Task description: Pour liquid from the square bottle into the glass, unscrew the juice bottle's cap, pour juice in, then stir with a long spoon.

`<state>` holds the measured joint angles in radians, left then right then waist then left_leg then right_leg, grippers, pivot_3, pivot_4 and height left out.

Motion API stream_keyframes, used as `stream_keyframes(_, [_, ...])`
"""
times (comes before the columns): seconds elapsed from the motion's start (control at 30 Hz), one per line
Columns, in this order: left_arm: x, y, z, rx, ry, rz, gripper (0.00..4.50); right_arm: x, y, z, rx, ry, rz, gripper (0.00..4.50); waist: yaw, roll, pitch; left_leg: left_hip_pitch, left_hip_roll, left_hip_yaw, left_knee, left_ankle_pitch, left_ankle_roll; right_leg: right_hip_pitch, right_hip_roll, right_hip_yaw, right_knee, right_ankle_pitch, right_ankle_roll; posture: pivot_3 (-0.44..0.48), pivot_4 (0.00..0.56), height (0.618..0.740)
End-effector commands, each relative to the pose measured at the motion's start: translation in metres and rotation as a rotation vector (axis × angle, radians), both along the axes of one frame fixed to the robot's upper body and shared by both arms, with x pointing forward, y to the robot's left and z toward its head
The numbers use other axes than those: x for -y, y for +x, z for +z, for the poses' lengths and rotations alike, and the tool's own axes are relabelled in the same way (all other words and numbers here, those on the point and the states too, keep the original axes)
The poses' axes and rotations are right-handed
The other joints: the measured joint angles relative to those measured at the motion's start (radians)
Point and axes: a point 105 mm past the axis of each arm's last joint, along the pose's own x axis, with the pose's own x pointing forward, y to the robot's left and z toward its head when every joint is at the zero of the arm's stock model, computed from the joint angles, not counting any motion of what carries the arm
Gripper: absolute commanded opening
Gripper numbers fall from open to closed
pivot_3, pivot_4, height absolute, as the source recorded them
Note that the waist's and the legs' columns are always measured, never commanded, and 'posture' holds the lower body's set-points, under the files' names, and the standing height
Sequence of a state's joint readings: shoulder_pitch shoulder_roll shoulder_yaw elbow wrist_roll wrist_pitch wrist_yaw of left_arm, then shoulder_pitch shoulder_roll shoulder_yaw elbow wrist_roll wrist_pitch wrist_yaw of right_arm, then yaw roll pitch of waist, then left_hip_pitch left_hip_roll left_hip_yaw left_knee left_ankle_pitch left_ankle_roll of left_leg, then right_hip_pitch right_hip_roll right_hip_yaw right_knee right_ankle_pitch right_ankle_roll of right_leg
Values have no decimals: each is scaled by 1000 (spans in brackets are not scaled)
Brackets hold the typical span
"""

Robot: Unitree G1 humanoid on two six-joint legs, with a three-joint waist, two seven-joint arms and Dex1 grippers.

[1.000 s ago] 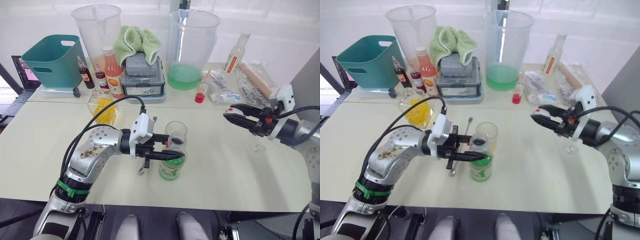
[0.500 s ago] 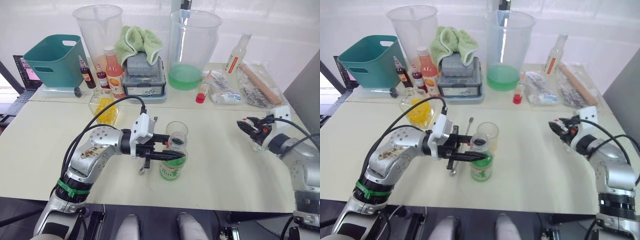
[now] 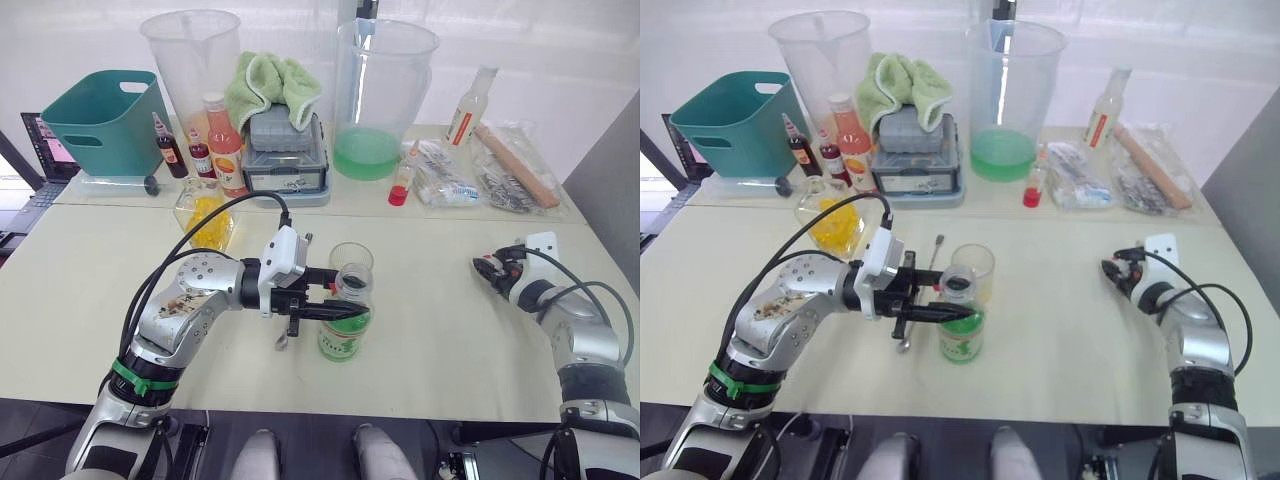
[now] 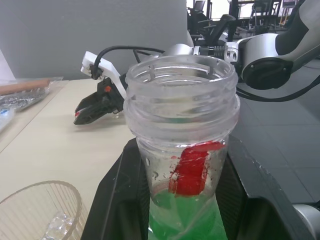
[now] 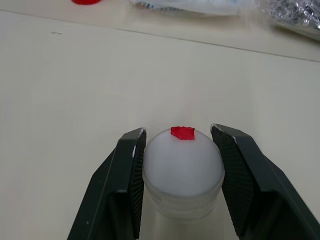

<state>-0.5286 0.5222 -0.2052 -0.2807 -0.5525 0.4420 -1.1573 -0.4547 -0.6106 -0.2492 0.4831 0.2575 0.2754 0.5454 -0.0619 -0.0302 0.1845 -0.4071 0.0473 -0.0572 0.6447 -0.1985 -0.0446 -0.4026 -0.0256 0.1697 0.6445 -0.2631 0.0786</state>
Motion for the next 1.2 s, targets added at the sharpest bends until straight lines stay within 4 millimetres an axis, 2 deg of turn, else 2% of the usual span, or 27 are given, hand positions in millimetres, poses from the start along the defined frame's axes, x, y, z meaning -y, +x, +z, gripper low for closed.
stream_keyframes(0.03, [1, 0, -11, -27, 45, 11, 1280, -2, 4, 21, 76, 4, 23, 2622, -1, 0, 0, 0, 0, 0, 0, 0, 0, 0, 0, 0, 0, 0, 0, 0, 150, 728])
stream_keyframes(0.23, [0, -1, -11, -30, 49, 7, 1280, -1, 4, 35, 108, 10, 43, 4480, -2, 0, 0, 0, 0, 0, 0, 0, 0, 0, 0, 0, 0, 0, 0, 0, 150, 728])
stream_keyframes(0.4, [-2, -2, -12, -30, 52, 9, 1280, -8, 1, 56, 175, 9, 89, 4480, -4, 0, 0, 0, 0, 0, 0, 0, 0, 0, 0, 0, 0, 0, 0, 0, 150, 728])
stream_keyframes(0.6, [-11, -3, -10, -67, 50, 52, 1280, -27, -17, 80, 193, 9, 228, 4480, -7, 0, 0, 0, 0, 0, 0, 0, 0, 0, 0, 0, 0, 0, 0, 0, 150, 728])
stream_keyframes(0.83, [-29, -15, 16, -70, 4, 85, 1280, -88, -53, 108, 143, 97, 587, 4480, -29, 1, 1, 0, 1, -1, -2, 0, 0, -2, 1, 0, 2, -1, 0, 0, 150, 728])
stream_keyframes(0.97, [-39, -24, 43, -48, -57, 100, 1280, -110, -71, 117, 92, 105, 748, 4480, -32, 1, 1, -1, 1, -1, -2, 0, 0, -2, 1, 0, 2, -1, 0, 0, 150, 728])
stream_keyframes(1.07, [-47, -27, 55, -52, -81, 126, 1280, -117, -77, 119, 64, 113, 805, 4480, -32, 0, 2, -2, 1, -1, -1, 0, 0, -3, 1, 0, 2, -1, 0, 0, 150, 728])
stream_keyframes(1.2, [-86, -15, 55, -48, -22, 265, 1280, -133, -85, 124, 38, 167, 906, 4480, -37, 0, 2, -1, 1, -1, -2, 0, 0, -3, 1, 0, 1, -1, 0, 0, 150, 728])
